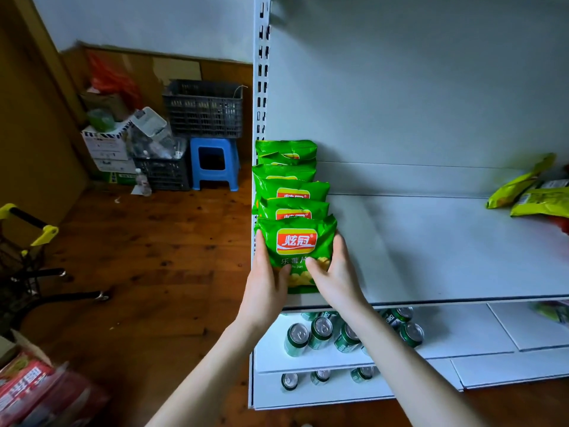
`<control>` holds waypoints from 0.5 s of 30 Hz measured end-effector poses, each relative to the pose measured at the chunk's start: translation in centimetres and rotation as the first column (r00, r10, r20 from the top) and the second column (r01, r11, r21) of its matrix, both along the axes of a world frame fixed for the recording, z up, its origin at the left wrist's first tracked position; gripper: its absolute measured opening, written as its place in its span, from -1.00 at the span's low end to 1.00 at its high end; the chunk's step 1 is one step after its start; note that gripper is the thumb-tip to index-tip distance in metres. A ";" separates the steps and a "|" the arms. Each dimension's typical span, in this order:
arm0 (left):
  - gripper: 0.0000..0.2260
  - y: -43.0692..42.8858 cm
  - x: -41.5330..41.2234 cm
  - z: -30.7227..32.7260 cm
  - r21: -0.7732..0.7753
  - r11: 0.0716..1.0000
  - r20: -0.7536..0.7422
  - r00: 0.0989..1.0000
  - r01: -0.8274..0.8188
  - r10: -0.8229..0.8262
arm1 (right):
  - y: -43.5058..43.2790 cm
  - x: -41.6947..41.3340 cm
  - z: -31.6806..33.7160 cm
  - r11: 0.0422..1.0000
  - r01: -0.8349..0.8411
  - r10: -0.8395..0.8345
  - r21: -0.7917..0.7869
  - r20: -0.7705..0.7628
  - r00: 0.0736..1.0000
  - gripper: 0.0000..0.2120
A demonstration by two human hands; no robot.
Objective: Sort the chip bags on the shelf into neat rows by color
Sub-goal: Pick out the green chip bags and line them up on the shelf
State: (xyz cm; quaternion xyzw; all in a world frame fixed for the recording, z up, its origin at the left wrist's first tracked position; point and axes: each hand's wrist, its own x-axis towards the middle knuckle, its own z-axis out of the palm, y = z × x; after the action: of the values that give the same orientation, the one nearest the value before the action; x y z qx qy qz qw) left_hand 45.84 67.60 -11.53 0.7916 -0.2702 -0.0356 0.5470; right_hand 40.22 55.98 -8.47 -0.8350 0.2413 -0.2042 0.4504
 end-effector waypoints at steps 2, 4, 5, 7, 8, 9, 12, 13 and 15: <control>-0.32 -0.6 0.8 0.1 0.007 1.000 -0.025 0.999 0.020 -0.020 | -0.4 0.8 0.4 0.999 -0.022 0.023 0.039 -0.012 1.000 -0.57; -0.33 -0.8 1.4 0.5 0.016 0.999 -0.042 0.998 0.051 -0.050 | -0.7 1.2 0.7 0.996 -0.032 0.035 0.079 -0.035 0.999 -0.65; -0.32 -0.8 1.5 0.6 0.010 0.998 -0.045 0.997 0.060 -0.060 | -0.9 1.2 0.8 0.994 -0.039 0.043 0.098 -0.039 0.998 -0.69; -0.28 -0.6 1.4 0.5 -0.021 0.998 -0.044 0.998 0.051 -0.052 | -1.3 0.9 0.9 0.987 -0.055 0.060 0.150 -0.035 0.998 -0.72; -0.26 -0.5 1.3 0.2 -0.039 0.999 -0.041 0.998 0.037 -0.039 | -1.3 0.8 1.1 0.981 -0.060 0.066 0.182 -0.029 0.997 -0.71; -0.24 -0.4 1.2 0.0 -0.055 0.998 -0.034 0.999 0.020 -0.022 | -1.3 0.8 1.4 0.975 -0.062 0.067 0.212 -0.021 0.998 -0.67; -0.22 -0.8 0.4 0.1 -0.086 0.995 -0.019 0.999 -0.053 0.051 | -2.0 1.8 2.0 0.971 -0.001 0.000 0.239 0.006 1.000 -0.29; -0.20 -0.9 0.2 0.3 -0.091 0.993 -0.022 0.997 -0.078 0.076 | -2.4 2.4 2.3 0.973 0.023 -0.026 0.232 0.010 1.000 -0.17; -0.16 -0.9 0.5 0.1 -0.099 0.991 -0.007 0.996 -0.088 0.087 | -3.4 3.8 2.9 0.976 0.051 -0.058 0.213 0.027 0.998 -0.07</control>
State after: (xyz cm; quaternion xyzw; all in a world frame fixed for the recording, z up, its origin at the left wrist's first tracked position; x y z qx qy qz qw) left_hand 46.33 66.70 -11.41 0.7743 -0.2359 0.0008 0.5872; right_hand 43.98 52.62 -5.56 -0.7718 0.2772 -0.2034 0.5348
